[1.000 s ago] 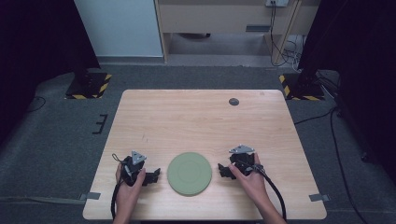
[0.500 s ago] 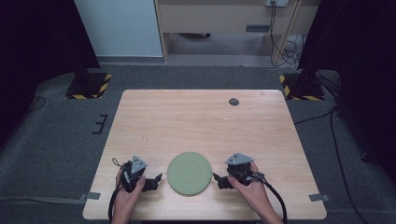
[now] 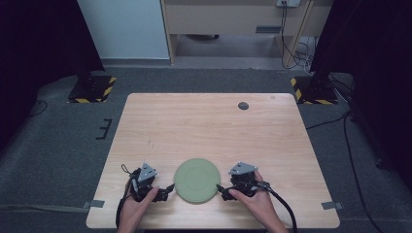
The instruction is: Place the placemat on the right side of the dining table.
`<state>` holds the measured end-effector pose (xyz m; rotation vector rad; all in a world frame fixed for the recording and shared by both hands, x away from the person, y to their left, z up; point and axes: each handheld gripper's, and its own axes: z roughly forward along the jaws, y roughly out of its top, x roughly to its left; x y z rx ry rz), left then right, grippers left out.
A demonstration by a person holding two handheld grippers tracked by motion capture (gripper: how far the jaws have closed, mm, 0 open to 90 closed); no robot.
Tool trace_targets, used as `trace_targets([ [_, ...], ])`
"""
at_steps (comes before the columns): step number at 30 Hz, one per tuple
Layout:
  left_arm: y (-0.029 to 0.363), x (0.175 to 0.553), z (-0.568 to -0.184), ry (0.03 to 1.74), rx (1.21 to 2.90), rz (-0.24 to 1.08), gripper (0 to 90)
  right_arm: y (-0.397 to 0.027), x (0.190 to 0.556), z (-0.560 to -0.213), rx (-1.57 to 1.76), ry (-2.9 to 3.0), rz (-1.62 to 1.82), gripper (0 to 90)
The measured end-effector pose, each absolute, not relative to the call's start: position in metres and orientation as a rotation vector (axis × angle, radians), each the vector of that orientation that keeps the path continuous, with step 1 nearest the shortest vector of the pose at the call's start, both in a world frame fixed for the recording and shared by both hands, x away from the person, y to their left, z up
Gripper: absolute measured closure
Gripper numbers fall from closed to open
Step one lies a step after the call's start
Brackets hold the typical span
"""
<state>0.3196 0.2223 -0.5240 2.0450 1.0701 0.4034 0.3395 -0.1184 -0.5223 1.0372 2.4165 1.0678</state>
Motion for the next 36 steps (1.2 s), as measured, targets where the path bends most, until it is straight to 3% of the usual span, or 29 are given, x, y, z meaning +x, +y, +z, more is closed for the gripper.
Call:
trace_targets([
  [36,0.205,0.323,-0.529,1.091,2.093,0.439,2.4,-0.108,0.341,-0.526,1.042,2.409,1.015,2.7],
])
